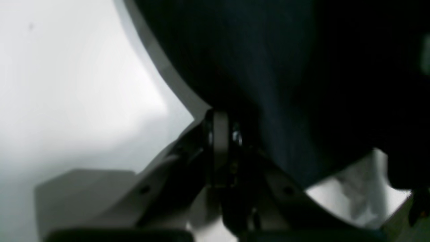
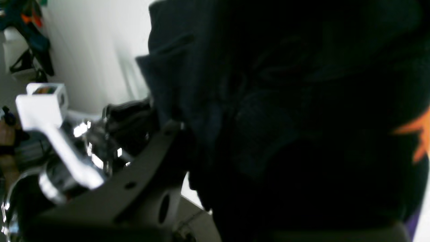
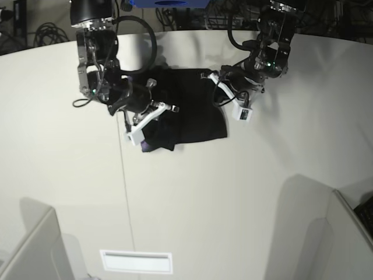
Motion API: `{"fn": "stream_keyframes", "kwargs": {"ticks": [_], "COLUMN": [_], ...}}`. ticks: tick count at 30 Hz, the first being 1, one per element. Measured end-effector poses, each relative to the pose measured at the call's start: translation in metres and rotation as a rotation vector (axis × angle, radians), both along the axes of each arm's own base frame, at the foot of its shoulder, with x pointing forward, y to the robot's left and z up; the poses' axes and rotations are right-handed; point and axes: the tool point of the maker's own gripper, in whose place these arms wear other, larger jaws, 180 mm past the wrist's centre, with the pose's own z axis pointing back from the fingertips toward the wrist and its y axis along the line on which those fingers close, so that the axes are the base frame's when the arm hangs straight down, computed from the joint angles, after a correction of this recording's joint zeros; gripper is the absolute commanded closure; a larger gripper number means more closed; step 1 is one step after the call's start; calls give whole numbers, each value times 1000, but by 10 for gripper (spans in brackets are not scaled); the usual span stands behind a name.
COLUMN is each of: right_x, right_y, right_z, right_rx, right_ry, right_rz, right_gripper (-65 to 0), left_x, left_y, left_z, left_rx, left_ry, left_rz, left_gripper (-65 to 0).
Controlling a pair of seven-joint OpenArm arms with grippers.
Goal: Fold the T-shirt properly
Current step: 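Fold the right gripper's end over onto the stack and release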
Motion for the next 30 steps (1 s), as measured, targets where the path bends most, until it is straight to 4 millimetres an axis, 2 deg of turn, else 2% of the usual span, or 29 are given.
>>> {"fn": "stream_keyframes", "kwargs": {"ticks": [3,5,8,10,11,17,21,24,30], "right_x": [3,0,-3,-4,-4,-4,-4,-7,-20], "right_y": [6,8,14,18,17,17,30,45,72], "right_z": [-2,-3,-4,-3,-2,-1,21,28,27], "right_rx": [4,-5,-7,4,4,-1,4,15,20], "right_ry": [-21,-21,-22,-20,-21,-27,-98,-122,-117], "right_rz": [-7,10,31,36,36,39,99,145,250], "right_gripper": [0,-126,-285,-359,-375,-377,-377,-377,-377], "left_x": [4,-2,-20,-24,-24,-40,-43,-45,-45], "left_y": [0,8,45,68,77,138,172,184,191], "left_z": [10,9,-2,1,5,8,15,17,19], "left_rx": [-5,-6,58,98,112,201,244,258,266], "left_ry": [-33,-25,22,14,5,18,10,7,4], "left_rz": [3,27,93,118,129,233,317,347,363], "left_gripper": [0,0,0,0,0,0,0,0,0]}}
